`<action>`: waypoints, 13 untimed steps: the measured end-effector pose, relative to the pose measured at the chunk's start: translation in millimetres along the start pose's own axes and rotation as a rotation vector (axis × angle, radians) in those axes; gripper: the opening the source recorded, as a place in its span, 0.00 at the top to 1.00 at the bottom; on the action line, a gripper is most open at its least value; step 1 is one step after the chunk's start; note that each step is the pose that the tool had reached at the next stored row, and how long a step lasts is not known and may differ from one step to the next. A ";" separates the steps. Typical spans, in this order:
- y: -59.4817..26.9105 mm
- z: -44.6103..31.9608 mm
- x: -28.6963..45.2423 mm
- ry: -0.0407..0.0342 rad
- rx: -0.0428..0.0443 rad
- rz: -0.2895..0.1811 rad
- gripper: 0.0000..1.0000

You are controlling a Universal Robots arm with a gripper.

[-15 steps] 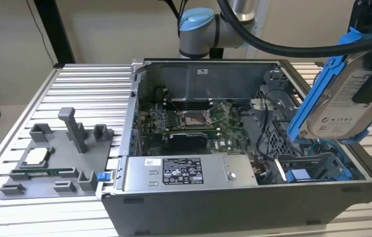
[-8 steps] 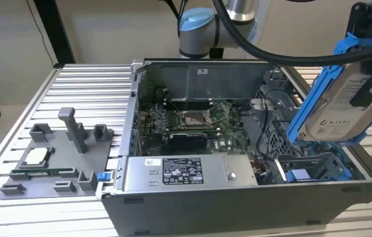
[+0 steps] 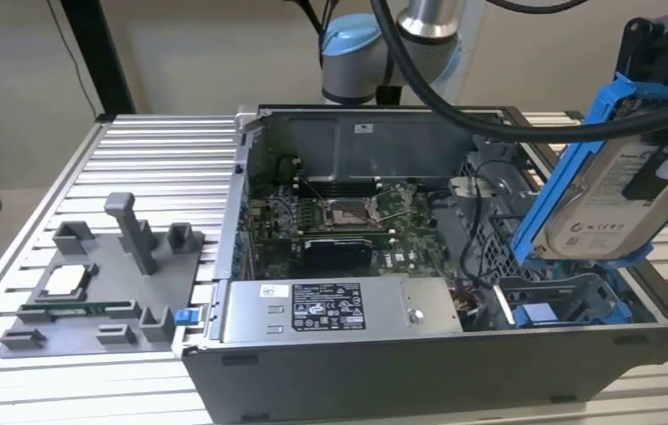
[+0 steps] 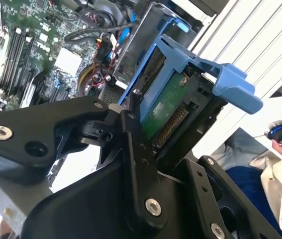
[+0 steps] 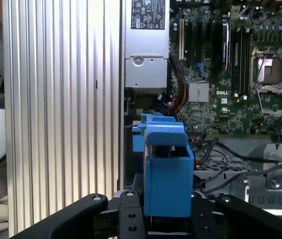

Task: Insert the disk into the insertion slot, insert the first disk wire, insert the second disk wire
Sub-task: 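Insert the disk into the insertion slot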

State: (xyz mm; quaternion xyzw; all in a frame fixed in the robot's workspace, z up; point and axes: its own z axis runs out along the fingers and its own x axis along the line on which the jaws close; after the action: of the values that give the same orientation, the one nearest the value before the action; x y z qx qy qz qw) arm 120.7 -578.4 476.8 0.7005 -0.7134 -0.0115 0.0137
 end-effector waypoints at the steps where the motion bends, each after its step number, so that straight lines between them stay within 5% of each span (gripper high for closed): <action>1: -0.1 1.0 0.0 0.0001 0.0000 0.000 1.00; 9: -1.2 13.5 0.0 -0.0002 0.0025 0.000 1.00; 13: -1.3 15.7 0.1 -0.0042 0.0121 0.000 1.00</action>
State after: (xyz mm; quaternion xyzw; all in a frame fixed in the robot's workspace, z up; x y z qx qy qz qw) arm 121.4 -578.6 461.0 0.7007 -0.7134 -0.0087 0.0080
